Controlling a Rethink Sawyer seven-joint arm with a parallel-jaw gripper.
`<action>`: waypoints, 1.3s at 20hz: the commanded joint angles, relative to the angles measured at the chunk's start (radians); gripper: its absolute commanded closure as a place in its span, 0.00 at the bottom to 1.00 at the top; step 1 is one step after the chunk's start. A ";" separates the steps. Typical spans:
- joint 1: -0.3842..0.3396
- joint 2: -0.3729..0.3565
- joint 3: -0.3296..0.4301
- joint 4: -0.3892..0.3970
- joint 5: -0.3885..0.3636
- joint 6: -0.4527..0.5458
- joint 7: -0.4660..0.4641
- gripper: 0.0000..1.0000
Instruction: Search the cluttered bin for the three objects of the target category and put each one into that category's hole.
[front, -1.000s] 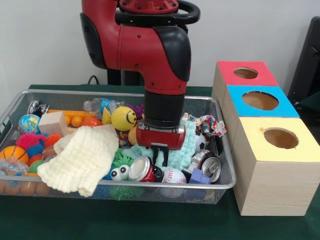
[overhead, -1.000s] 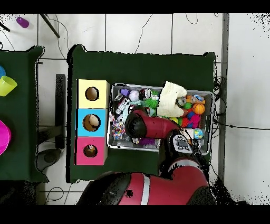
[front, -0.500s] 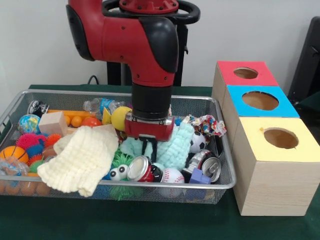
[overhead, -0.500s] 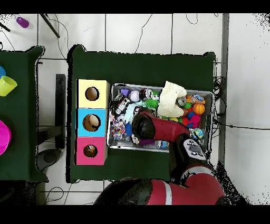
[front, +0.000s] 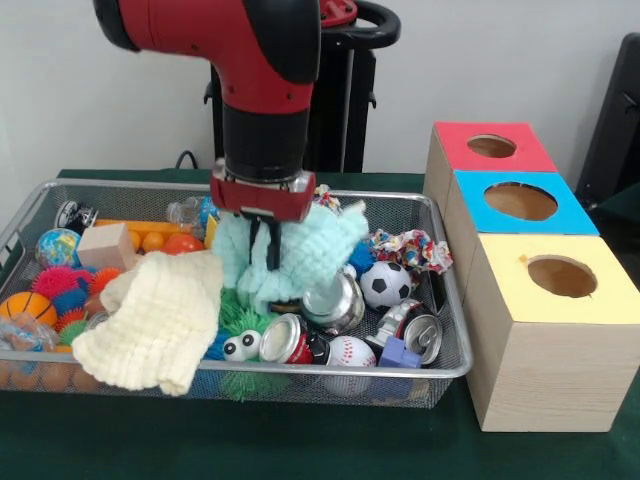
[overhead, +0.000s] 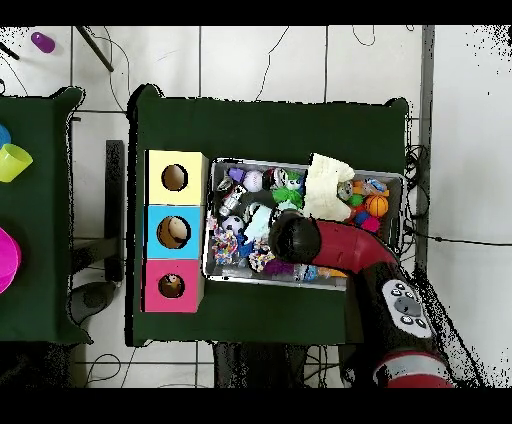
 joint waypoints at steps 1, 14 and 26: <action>-0.023 -0.191 0.058 0.024 -0.010 0.306 -0.091 1.00; -0.134 -0.209 0.139 0.017 -0.055 0.362 -0.180 1.00; -0.210 -0.152 0.198 0.020 -0.110 0.282 -0.203 1.00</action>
